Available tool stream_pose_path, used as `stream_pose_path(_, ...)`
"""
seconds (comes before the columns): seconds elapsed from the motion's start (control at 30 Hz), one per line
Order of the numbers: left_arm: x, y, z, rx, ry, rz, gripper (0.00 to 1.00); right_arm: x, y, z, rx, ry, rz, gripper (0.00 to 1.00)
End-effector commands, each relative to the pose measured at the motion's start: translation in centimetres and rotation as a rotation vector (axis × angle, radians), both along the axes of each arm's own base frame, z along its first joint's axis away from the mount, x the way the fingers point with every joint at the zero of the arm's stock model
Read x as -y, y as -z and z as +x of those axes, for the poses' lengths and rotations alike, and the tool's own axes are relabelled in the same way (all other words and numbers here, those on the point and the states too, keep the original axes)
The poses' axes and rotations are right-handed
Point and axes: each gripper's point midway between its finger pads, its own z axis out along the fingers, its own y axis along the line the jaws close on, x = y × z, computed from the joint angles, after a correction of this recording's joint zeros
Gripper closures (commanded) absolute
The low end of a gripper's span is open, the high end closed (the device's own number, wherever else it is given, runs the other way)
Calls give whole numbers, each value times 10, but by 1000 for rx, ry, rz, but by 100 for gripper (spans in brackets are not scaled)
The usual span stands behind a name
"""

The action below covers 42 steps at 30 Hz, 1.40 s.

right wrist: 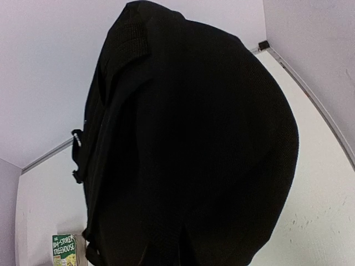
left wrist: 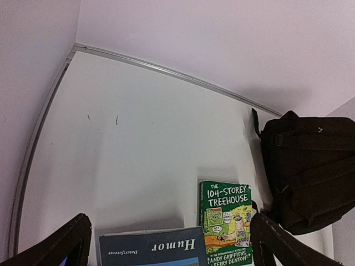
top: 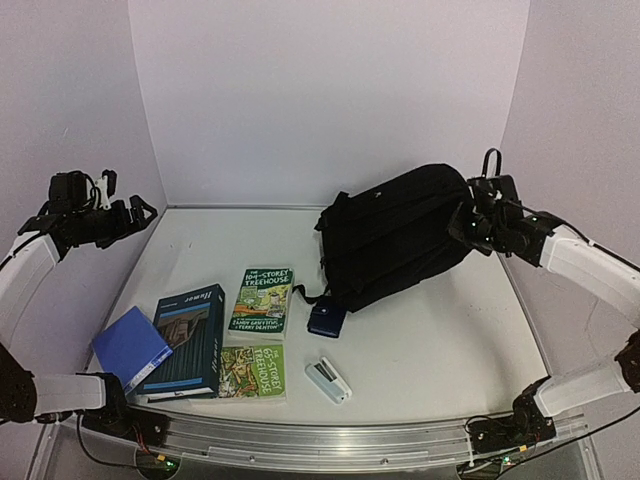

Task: Pack the student bag
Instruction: Adjust the student bag at the center of the board.

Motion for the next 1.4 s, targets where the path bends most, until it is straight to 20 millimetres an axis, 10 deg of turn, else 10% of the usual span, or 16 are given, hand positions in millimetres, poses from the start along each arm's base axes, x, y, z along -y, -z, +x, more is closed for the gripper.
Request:
stream_pose_path(0.0,7,-6,3,40,49,-8,0,19,8,-15,22,99,30,94)
stream_pose_path(0.17,11,-6,4,40,71,-23,0,46,49,-30,-36,225,-33,74)
stream_pose_path(0.27,13,-5,4,40,83,-29,0,57,56,-39,-46,272,-54,37)
stream_pose_path(0.53,15,-5,4,49,94,-24,0,57,1,-47,50,191,-61,11)
stream_pose_path(0.87,15,0,6,36,100,-27,0,-68,-17,-23,115,-219,630,17)
stream_pose_path(1.37,17,-3,4,40,107,-38,0,-109,66,20,-13,-155,921,27)
